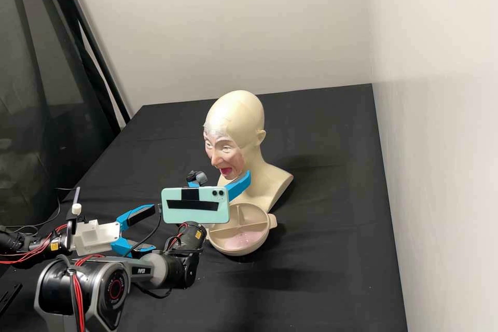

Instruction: Feed the grandma with a spoon

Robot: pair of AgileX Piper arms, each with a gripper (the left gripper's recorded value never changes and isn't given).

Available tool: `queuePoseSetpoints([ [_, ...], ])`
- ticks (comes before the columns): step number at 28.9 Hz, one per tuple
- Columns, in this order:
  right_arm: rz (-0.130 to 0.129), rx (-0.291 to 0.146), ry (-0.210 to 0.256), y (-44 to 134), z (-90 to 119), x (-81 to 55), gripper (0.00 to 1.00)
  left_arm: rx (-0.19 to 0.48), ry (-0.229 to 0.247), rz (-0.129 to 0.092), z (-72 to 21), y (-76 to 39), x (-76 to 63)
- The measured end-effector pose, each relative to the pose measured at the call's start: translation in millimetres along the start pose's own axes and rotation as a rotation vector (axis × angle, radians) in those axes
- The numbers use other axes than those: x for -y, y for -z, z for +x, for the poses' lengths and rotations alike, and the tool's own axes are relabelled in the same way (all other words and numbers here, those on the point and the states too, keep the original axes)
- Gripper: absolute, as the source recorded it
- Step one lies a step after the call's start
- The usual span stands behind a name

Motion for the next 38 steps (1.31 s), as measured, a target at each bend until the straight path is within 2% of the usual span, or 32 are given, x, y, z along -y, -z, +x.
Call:
queuePoseSetpoints([
  [4, -0.001, 0.032, 0.017, -8.5, -7, 3.8, 1.00, -0.001, 0.002, 0.000, 0.0, 0.1, 0.2],
  [5, -0.001, 0.041, 0.019, -11.0, -9, 4.2, 0.00, -0.001, 0.002, 0.000, 0.0, 0.1, 0.2],
  [9, -0.001, 0.063, 0.008, -17.7, -19, 1.5, 0.00, -0.001, 0.002, 0.000, 0.0, 0.1, 0.2],
  [13, 0.021, 0.056, -0.027, -21.5, -26, -4.3, 0.00, -0.001, 0.002, 0.000, 0.0, 0.1, 0.2],
  [17, 0.026, 0.055, -0.044, -26.6, -31, -6.2, 0.00, -0.001, 0.002, 0.000, 0.0, 0.1, 0.2],
  [29, 0.017, 0.058, -0.033, -35.1, -42, -0.8, 0.00, 0.009, 0.005, 0.002, 0.0, -3.0, 1.1],
  [38, 0.019, 0.093, 0.002, -43.8, -43, 8.1, 0.00, 0.013, 0.006, 0.003, 0.0, -4.3, 1.4],
])
